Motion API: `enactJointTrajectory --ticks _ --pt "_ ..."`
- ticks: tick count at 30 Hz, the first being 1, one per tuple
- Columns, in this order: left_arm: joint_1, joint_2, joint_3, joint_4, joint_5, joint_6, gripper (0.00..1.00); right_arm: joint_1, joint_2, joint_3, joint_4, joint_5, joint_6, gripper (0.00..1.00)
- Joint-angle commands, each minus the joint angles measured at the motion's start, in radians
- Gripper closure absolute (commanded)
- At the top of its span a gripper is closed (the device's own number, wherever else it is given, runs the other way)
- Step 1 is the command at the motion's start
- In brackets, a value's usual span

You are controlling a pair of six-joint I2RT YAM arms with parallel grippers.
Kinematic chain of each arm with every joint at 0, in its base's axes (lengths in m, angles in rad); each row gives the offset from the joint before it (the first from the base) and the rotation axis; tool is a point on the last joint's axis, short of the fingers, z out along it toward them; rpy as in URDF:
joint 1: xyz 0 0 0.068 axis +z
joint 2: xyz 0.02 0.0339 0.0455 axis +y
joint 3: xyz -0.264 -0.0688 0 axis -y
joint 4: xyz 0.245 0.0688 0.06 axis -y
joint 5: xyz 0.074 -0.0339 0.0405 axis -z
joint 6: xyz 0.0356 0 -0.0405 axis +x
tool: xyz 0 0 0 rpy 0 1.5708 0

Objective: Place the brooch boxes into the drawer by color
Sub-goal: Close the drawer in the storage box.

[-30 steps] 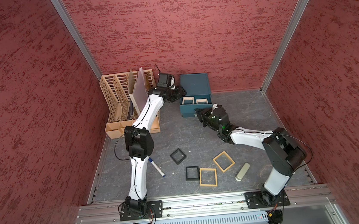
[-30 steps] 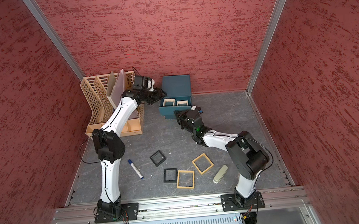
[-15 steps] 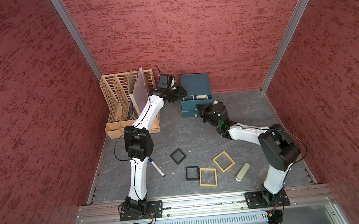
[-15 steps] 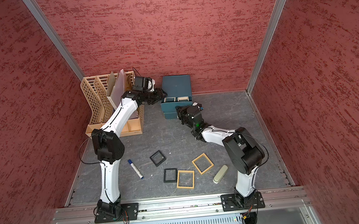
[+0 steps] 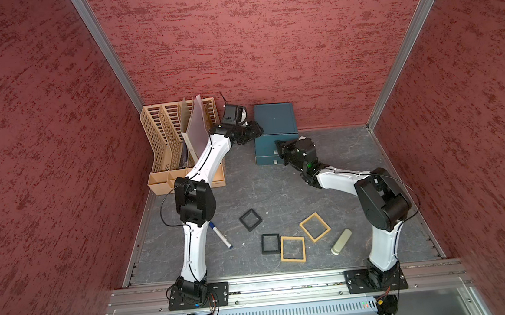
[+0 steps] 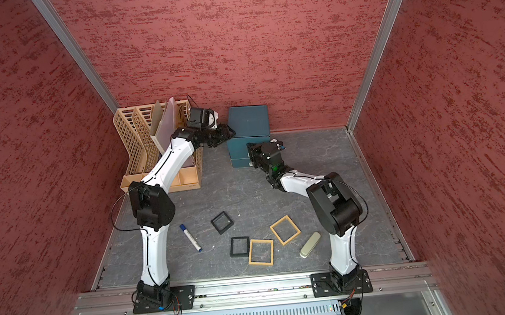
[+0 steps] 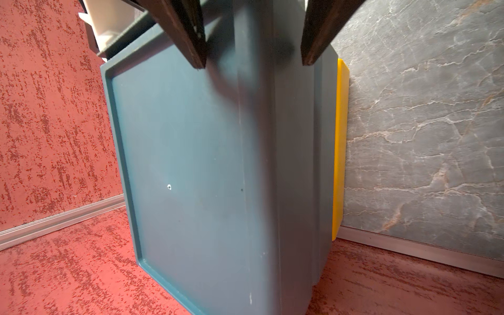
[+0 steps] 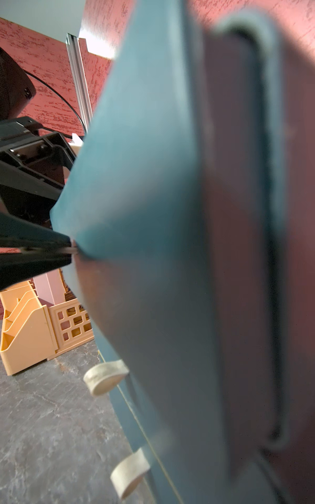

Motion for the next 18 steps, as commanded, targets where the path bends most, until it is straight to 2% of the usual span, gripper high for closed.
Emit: enactJointTrajectory --ticks 1,18 --pt "-0.018 0.007 -0.032 -0.082 -0.016 0.011 0.41 -0.022 0.005 0.037 -0.028 0.007 0.014 1.0" --pt "-0.025 -0.002 -0.05 -0.076 -0.021 0.008 0.41 -0.044 0.072 0.081 -0.038 -0.012 0.046 1.0"
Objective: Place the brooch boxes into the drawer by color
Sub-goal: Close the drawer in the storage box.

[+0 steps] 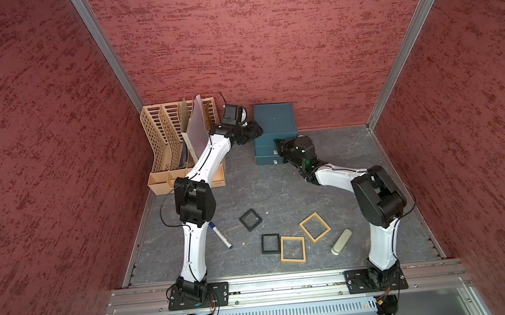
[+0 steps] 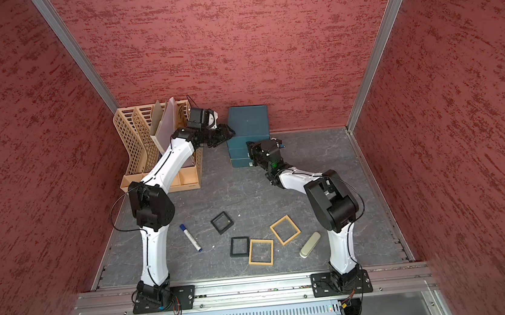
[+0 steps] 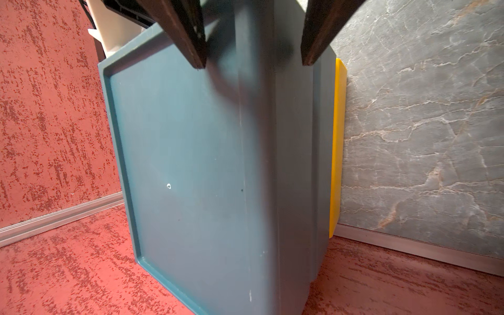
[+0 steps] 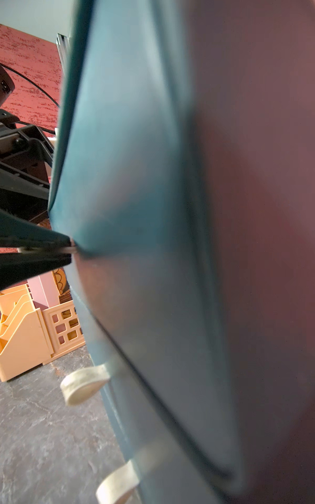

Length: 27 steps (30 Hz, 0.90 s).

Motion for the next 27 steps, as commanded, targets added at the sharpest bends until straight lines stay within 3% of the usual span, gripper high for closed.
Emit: enactJointTrajectory --ticks 1,6,11,16,21,27 --pt "-0.023 0.004 -0.036 -0.086 -0.007 0.009 0.41 -0.028 0.031 0.026 -0.018 0.02 0.018 1.0" --pt "-0.027 0.003 -0.041 -0.087 -0.006 0.009 0.41 -0.028 0.039 0.028 -0.011 0.012 0.024 0.98" --pt "-0.026 0.005 -0.042 -0.083 -0.009 0.006 0.41 -0.028 -0.001 -0.004 0.022 0.006 0.029 0.58" --pt "-0.026 0.006 -0.04 -0.079 -0.01 0.005 0.41 -0.02 -0.08 -0.082 0.053 0.006 0.047 0.42" --pt "-0.025 0.012 -0.033 -0.079 -0.01 0.004 0.41 -0.019 -0.131 -0.19 0.13 0.003 0.074 0.38" --pt "-0.026 0.015 -0.031 -0.079 -0.007 0.003 0.41 -0.013 -0.076 -0.299 0.301 -0.017 0.047 0.45"
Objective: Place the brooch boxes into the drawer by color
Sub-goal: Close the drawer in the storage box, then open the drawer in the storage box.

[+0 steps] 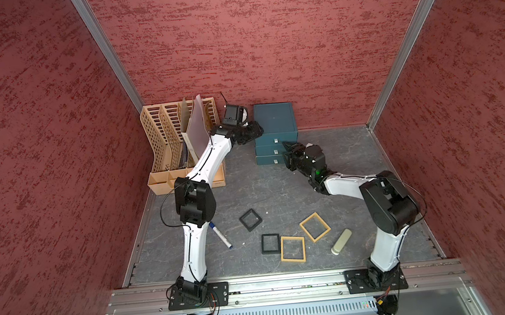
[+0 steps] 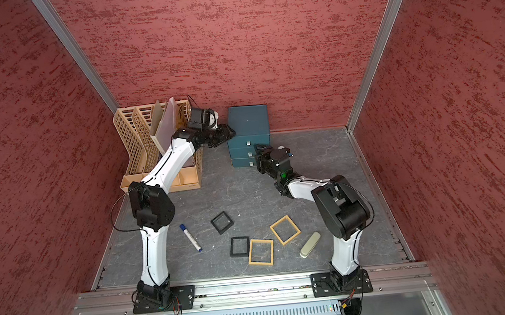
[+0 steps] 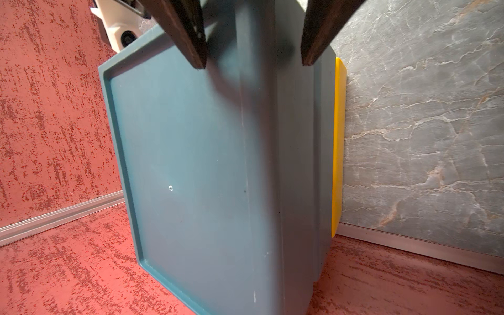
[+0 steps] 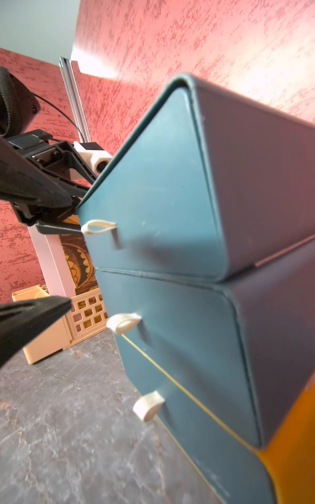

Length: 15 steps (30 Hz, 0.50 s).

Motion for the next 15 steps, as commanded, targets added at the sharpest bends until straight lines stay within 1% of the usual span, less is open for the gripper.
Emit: enactJointTrajectory --ticks 1,3,6,10,15 --pt "-0.019 0.018 -0.023 -0.09 0.002 0.006 0.41 0.003 0.057 -0.04 0.153 -0.01 -0.007 0.47" --pt "-0.019 0.016 -0.023 -0.09 0.002 0.006 0.41 0.004 0.108 -0.044 0.209 -0.014 0.008 0.51" --pt "-0.019 0.016 -0.02 -0.093 0.006 0.01 0.41 0.0 0.199 -0.003 0.287 -0.041 0.03 0.56" --pt "-0.017 0.015 -0.021 -0.098 0.009 0.017 0.41 0.003 0.227 0.054 0.235 -0.059 -0.01 0.59" --pt "-0.017 0.018 -0.016 -0.1 0.008 0.014 0.41 0.002 0.28 0.097 0.249 -0.054 0.008 0.63"
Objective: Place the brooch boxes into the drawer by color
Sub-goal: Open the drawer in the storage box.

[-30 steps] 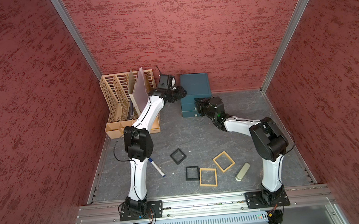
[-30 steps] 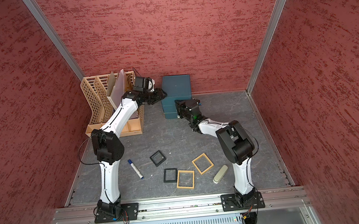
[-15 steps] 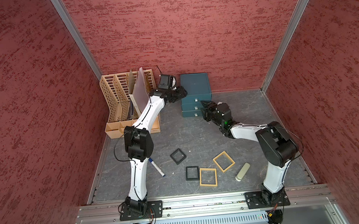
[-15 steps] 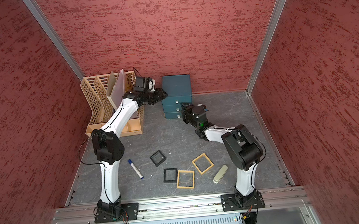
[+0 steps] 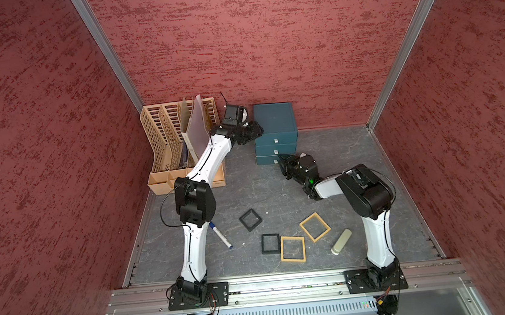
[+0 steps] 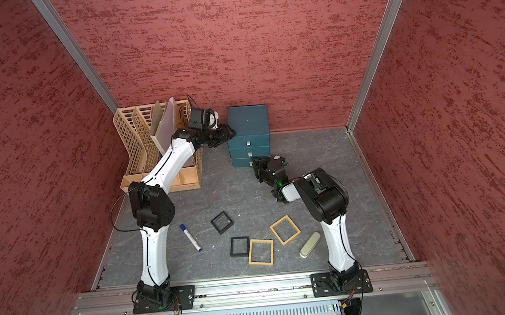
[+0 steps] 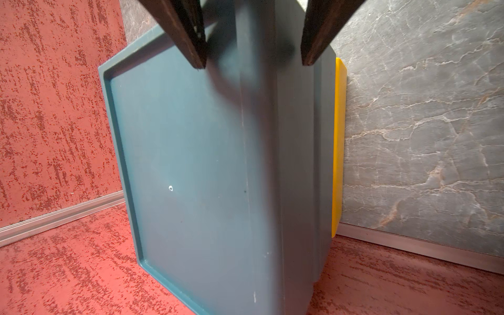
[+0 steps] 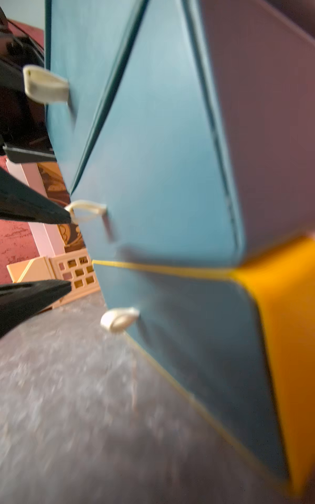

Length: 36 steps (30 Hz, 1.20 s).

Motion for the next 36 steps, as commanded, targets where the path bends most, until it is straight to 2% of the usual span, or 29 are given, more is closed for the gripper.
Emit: enactJointTrajectory --ticks 1,12,19,23,36 --pt "-0.017 0.017 -0.016 -0.1 0.007 0.013 0.41 0.003 0.031 0.047 0.05 -0.013 0.008 0.64" --pt "-0.018 0.018 -0.014 -0.104 0.006 0.014 0.42 0.005 0.057 0.088 0.026 -0.015 0.017 0.65" --pt "-0.017 0.019 -0.013 -0.107 0.006 0.017 0.42 0.004 0.076 0.108 0.025 -0.009 0.018 0.82" --pt "-0.017 0.021 -0.01 -0.104 0.004 0.014 0.42 0.006 0.081 0.116 0.03 -0.002 0.018 1.0" --pt "-0.017 0.031 -0.005 -0.105 0.0 0.005 0.42 0.029 0.016 0.016 0.091 0.012 0.044 1.0"
